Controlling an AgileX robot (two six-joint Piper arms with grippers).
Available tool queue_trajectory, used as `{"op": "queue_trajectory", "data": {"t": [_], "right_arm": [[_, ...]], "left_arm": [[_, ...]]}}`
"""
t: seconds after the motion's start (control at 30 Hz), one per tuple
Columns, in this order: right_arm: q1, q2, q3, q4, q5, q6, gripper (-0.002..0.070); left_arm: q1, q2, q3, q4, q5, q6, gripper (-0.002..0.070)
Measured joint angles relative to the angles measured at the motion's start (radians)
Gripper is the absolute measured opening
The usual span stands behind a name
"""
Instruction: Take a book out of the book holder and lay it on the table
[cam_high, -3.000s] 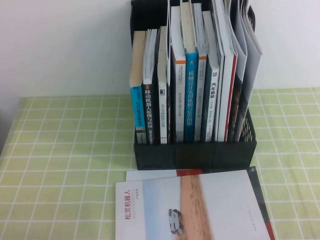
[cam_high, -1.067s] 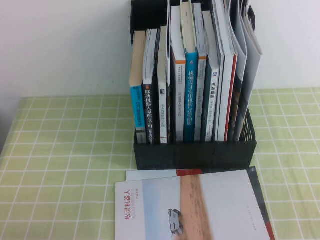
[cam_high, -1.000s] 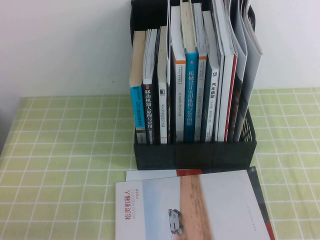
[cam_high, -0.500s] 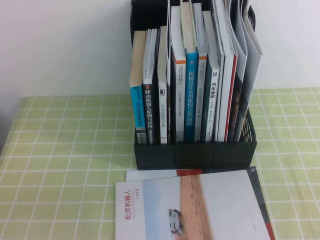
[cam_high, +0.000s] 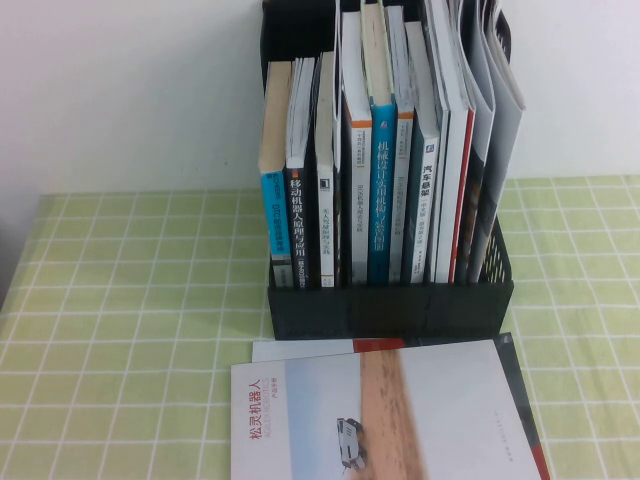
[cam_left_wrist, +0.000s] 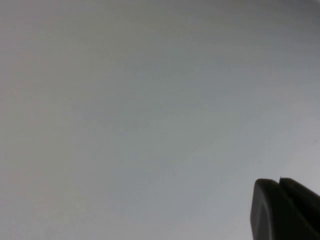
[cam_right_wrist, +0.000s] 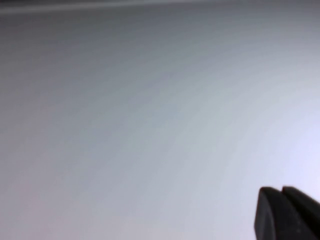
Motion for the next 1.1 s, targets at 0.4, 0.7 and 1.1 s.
{"op": "queue_trajectory", "data": {"t": [0.4, 0.7, 1.1], "right_arm": [[0.000, 0.035, -0.505, 0.041, 0.425, 0.228, -0.0002], [0.000, 0.373, -0.889, 0.047, 0.891, -0.084, -0.0002], [0.029, 0.731, -1.140, -0.006, 1.529, -0.238, -0.0002]], "left_arm": [[0.000, 0.115, -0.558, 0.212, 0.522, -0.002, -0.0003], [0.000, 0.364, -0.736, 0.237, 0.881, -0.004, -0.0003], [0.000, 0.541, -0.736, 0.252, 1.258, 0.046, -0.0003]]}}
